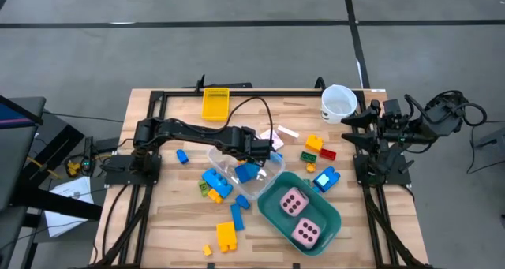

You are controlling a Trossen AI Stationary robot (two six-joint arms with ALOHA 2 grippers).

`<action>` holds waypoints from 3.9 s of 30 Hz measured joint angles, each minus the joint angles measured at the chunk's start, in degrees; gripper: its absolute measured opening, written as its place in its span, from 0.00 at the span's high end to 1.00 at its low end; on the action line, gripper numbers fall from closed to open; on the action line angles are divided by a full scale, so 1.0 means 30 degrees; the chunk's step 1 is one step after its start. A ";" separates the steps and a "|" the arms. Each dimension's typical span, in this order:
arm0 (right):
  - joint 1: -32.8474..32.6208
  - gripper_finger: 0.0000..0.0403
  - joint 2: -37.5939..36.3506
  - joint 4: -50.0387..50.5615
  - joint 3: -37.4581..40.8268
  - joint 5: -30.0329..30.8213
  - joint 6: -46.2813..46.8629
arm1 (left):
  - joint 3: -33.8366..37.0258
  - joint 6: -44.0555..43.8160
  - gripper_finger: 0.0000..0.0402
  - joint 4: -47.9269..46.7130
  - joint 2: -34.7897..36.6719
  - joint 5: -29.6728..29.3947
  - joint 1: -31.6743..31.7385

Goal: Pick & Place Toys
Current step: Put the blue game piece into the transparent bin

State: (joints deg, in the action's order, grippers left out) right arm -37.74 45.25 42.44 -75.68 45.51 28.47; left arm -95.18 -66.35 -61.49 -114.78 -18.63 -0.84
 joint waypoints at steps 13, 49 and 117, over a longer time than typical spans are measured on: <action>0.0007 0.37 0.0000 0.0000 0.0006 -0.0006 0.0000 | 0.0007 0.0594 0.42 0.1359 0.2257 -0.0029 -0.0146; 0.0007 0.37 0.0000 0.0142 0.0006 -0.0006 0.0226 | 1.0502 0.0524 0.43 0.2797 1.5589 0.0140 -0.4159; 0.0000 0.37 0.0009 0.0313 0.0004 0.0366 0.0160 | 2.2291 -1.7063 0.36 0.4464 1.6225 0.1681 0.1845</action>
State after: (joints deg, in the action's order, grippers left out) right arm -37.74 45.28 43.38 -75.66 46.61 28.95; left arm -28.30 -117.54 -48.10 -66.11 -13.59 4.69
